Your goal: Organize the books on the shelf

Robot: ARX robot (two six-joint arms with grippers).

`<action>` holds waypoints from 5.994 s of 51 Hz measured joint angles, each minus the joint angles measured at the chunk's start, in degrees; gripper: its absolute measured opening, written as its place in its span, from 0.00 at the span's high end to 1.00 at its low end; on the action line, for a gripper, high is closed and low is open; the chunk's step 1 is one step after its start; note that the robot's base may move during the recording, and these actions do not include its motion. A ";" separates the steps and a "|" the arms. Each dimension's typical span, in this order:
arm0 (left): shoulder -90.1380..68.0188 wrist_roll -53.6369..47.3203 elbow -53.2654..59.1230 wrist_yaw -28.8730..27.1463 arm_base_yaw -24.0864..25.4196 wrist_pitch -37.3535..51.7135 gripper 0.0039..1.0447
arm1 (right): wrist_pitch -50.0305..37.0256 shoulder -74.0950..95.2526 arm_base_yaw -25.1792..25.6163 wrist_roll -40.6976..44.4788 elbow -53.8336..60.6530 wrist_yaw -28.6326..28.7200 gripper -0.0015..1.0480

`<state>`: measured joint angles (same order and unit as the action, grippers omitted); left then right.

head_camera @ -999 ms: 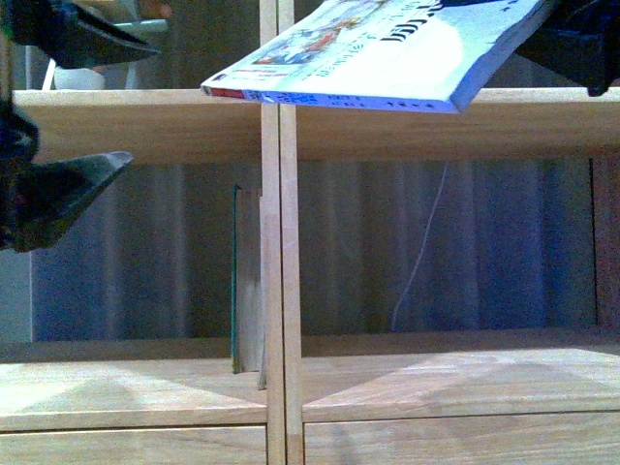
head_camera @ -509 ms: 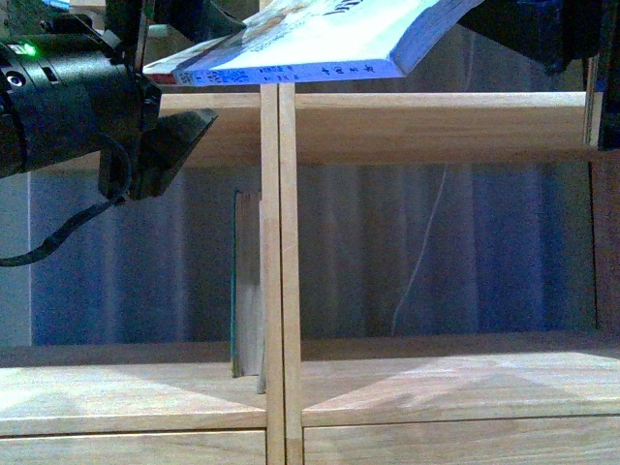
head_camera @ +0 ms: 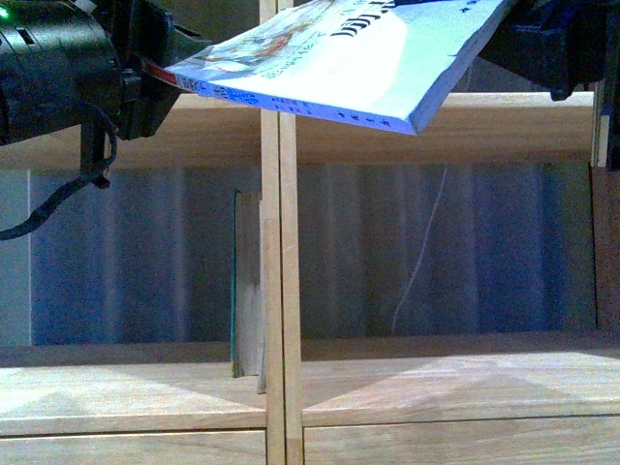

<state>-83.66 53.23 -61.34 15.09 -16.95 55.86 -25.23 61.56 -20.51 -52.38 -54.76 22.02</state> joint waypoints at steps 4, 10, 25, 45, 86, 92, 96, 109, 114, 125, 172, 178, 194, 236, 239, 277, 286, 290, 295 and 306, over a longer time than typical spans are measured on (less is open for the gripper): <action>0.07 -0.02 0.20 -0.13 -0.24 -0.07 0.93 | 0.00 0.00 0.00 -0.13 0.00 0.02 0.93; 0.33 -0.07 0.61 -0.55 -0.57 -0.63 0.93 | 0.00 0.00 0.00 -0.15 0.00 0.02 0.93; 0.76 -0.20 1.27 -2.05 -1.25 -1.88 0.93 | -0.57 -0.04 0.28 -0.44 0.48 0.13 0.93; 1.22 -2.97 1.40 -2.75 -2.56 -3.41 0.94 | -1.55 -0.22 0.55 -0.94 1.07 -0.46 0.61; 6.80 -21.24 1.38 -3.98 5.42 -17.09 0.94 | -0.85 4.39 10.10 28.37 1.95 -19.12 0.07; 9.16 -28.46 1.38 -5.51 5.99 -20.85 0.94 | -2.54 4.48 12.07 32.96 4.00 -19.71 0.07; 10.29 -36.85 1.60 -8.37 6.21 -22.32 0.94 | -3.50 4.33 13.42 35.04 5.92 -19.71 0.07; 13.14 -64.32 5.57 -9.46 11.17 -22.36 0.94 | -4.85 2.58 17.40 35.82 11.04 -17.18 0.07; 12.04 -68.04 5.77 -7.50 13.90 -20.33 0.94 | -5.57 1.46 17.35 35.91 12.55 -16.63 0.07; 4.83 -70.10 3.87 -2.21 19.67 -14.10 0.94 | -8.11 -3.02 17.20 35.87 17.66 -14.47 0.07; -24.76 -66.18 -24.55 3.21 19.10 -9.57 0.94 | -7.13 -13.46 28.50 47.98 39.32 -14.27 0.42; -30.01 -67.43 -30.77 4.26 17.07 -10.99 0.94 | -7.04 -17.35 26.75 50.69 43.25 -15.78 0.65; -41.42 -69.24 -42.91 4.37 13.53 -13.66 0.94 | -4.31 -25.24 20.79 51.89 48.52 -21.55 0.97; -49.53 -71.25 -51.17 0.44 9.07 -14.14 0.51 | 6.05 -42.53 20.72 52.04 53.99 -21.97 0.97; -49.51 -71.28 -50.42 0.00 9.09 -13.81 0.43 | 7.21 -43.58 20.72 52.06 53.99 -21.99 0.97; -32.04 -66.40 -24.30 -6.62 8.74 -10.12 0.07 | 25.16 -61.20 20.70 52.06 53.96 -22.05 0.97; -20.63 -64.00 -13.22 -12.15 8.04 -9.25 0.07 | 25.16 -61.24 20.70 52.06 53.96 -22.01 0.97; -13.77 -63.95 -7.54 -14.67 7.48 -8.94 0.07 | 25.16 -61.24 20.70 52.06 53.96 -22.01 0.97; -5.53 -64.78 -0.76 -17.68 6.88 -8.85 0.07 | 25.16 -61.24 20.70 52.06 53.96 -22.01 0.97; 10.82 -67.28 12.66 -24.81 7.02 -12.26 0.07 | 25.16 -61.24 20.70 52.06 53.96 -21.99 0.97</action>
<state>-72.84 -14.04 -48.69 -9.72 -9.93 43.59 -0.08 0.32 0.19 -0.32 -0.80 0.03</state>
